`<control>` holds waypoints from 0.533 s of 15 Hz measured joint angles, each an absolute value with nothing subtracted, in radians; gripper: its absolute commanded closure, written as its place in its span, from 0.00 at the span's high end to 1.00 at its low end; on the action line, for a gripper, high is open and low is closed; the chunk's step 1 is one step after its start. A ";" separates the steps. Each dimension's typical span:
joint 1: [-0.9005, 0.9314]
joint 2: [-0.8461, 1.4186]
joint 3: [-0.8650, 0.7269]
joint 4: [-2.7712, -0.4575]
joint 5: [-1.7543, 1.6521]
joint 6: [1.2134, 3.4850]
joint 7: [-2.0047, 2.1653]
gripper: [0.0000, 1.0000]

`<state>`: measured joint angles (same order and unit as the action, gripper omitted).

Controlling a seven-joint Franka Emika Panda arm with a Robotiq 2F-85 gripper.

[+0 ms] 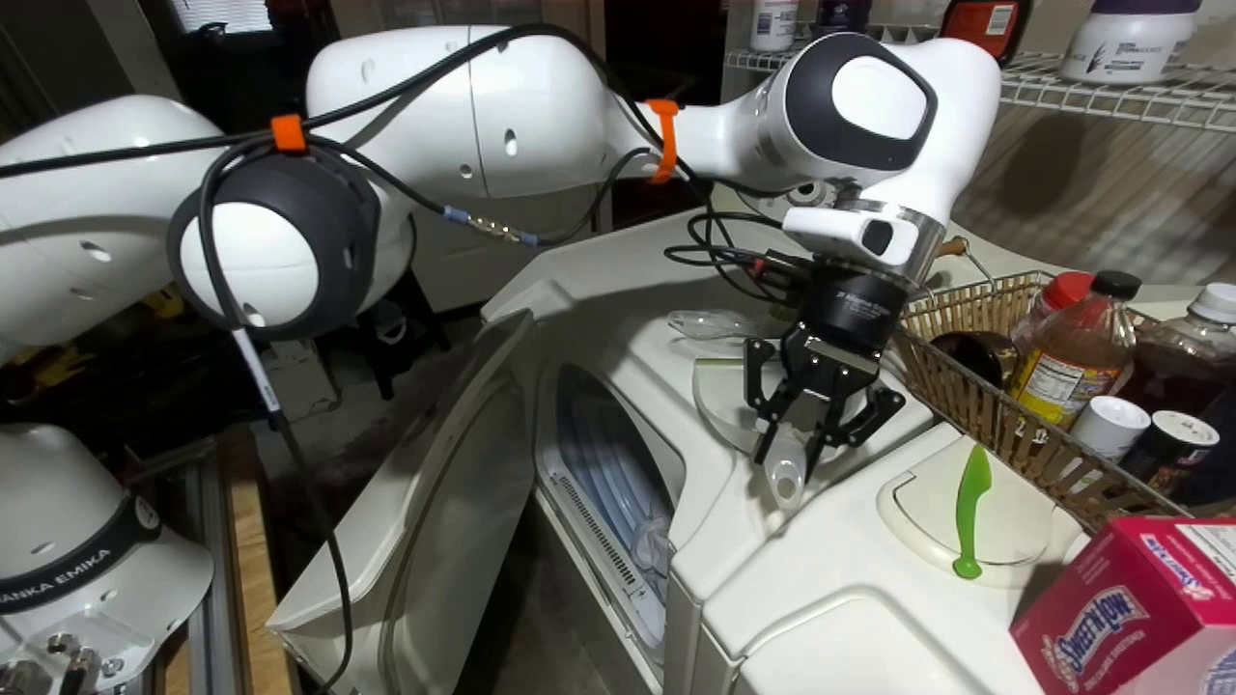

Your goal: Shift the dust pan to the right

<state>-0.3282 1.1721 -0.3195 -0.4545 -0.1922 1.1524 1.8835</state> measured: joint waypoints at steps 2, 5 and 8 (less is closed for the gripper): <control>-0.325 1.172 -0.322 -0.454 -0.192 1.150 1.888 0.13; -0.323 1.172 -0.322 -0.454 -0.192 1.148 1.892 0.13; -0.321 1.171 -0.322 -0.452 -0.192 1.151 1.907 0.13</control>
<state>-0.3208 1.1709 -0.3216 -0.4519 -0.1922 1.1508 1.9074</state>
